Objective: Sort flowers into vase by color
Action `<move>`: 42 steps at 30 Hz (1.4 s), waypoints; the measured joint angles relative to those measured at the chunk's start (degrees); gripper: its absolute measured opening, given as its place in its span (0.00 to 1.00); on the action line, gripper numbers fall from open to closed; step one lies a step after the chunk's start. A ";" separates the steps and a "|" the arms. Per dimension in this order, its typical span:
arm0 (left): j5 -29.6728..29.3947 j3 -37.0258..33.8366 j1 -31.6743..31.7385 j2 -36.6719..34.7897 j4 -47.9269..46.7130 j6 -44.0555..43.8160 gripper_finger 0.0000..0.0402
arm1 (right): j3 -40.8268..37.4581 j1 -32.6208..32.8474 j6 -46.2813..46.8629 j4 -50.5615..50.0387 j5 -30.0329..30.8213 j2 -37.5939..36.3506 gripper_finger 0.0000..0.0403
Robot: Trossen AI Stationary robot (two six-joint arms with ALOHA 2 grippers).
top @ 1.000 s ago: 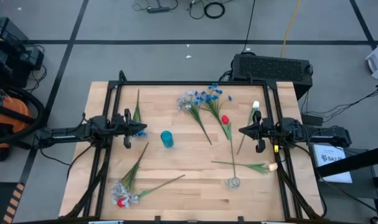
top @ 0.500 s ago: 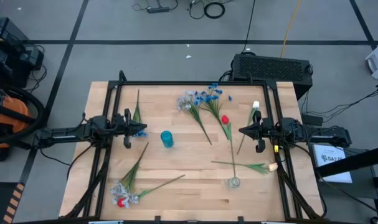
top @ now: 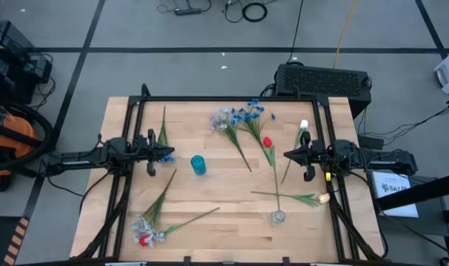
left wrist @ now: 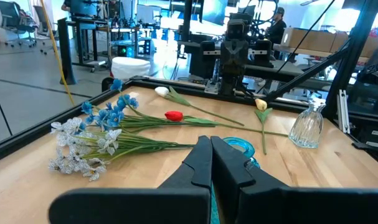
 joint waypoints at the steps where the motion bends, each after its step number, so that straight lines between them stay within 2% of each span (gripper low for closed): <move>1: 0.02 0.02 0.00 0.00 0.02 0.00 0.01 | 0.00 -0.01 0.00 0.02 0.00 0.00 0.00; 5: 0.00 0.00 -0.01 0.02 0.00 0.00 0.01 | 0.00 -0.01 -0.30 0.04 0.00 0.00 0.00; 11: 0.01 0.00 -0.01 0.01 0.00 0.00 0.01 | 0.00 -0.03 -7.55 0.56 0.07 2.66 0.00; 15: 0.02 0.00 0.00 0.02 0.01 0.00 0.01 | 0.00 -0.01 -8.17 5.74 0.13 6.88 0.00; 18: 0.01 0.00 -0.02 0.01 0.00 0.00 0.01 | 0.59 0.02 -7.40 11.86 3.09 11.91 0.00; 21: 0.01 0.01 -0.01 0.01 0.01 0.00 0.01 | 3.60 0.02 -5.63 12.89 9.72 18.43 0.00; 29: 0.00 0.01 -0.01 0.01 0.00 0.00 0.01 | 20.00 0.00 -6.05 12.26 19.97 39.65 0.00; 32: 0.02 0.01 0.00 0.01 0.00 0.00 0.01 | 28.55 -0.01 -5.66 7.88 23.12 47.89 0.00; 36: 0.02 0.00 0.00 0.02 0.00 0.00 0.01 | 42.22 -1.89 0.14 -6.95 26.88 58.58 0.00; 42: 0.01 0.00 -0.01 0.01 0.02 0.00 0.01 | 63.96 -8.17 9.51 -34.60 22.62 73.30 0.00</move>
